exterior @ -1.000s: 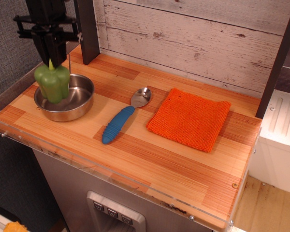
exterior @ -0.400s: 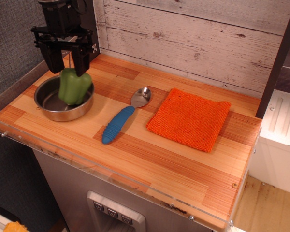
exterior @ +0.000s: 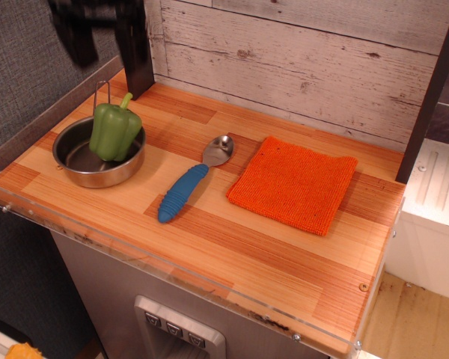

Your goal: Move the pepper and drop into pot

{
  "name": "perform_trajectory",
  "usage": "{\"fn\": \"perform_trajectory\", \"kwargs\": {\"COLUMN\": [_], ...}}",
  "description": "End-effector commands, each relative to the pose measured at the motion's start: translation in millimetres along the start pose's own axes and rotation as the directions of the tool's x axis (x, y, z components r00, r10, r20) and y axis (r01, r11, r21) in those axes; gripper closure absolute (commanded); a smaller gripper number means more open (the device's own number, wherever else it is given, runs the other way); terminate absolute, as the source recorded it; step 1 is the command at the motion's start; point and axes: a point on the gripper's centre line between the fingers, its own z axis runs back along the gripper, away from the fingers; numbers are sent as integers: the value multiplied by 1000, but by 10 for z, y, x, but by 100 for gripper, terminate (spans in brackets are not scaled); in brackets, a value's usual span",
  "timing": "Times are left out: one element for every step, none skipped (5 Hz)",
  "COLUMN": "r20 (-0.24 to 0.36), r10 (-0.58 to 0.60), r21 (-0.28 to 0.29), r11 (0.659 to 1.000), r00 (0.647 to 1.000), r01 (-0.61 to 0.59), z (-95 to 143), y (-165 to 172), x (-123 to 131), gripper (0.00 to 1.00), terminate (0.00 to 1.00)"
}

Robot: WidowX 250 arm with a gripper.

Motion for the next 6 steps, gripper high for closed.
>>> {"fn": "perform_trajectory", "kwargs": {"r20": [24,-25,-34,-34,-34,-34], "r10": [-87,-121,-128,-126,-126,-126], "r21": [7,69,101,109,109,109], "r11": [996,990,986,986,986,986], "r00": [996,992,991,991,991,991], "r01": [87,123,131,129,129,129], "z": [243,49,-37,-61,-61,-61], "y": [-251,-319,-336,-316,-316,-316], "x": [30,75,97,96,96,96], "gripper": [0,0,0,0,0,0], "terminate": [0,0,0,0,0,100]}}
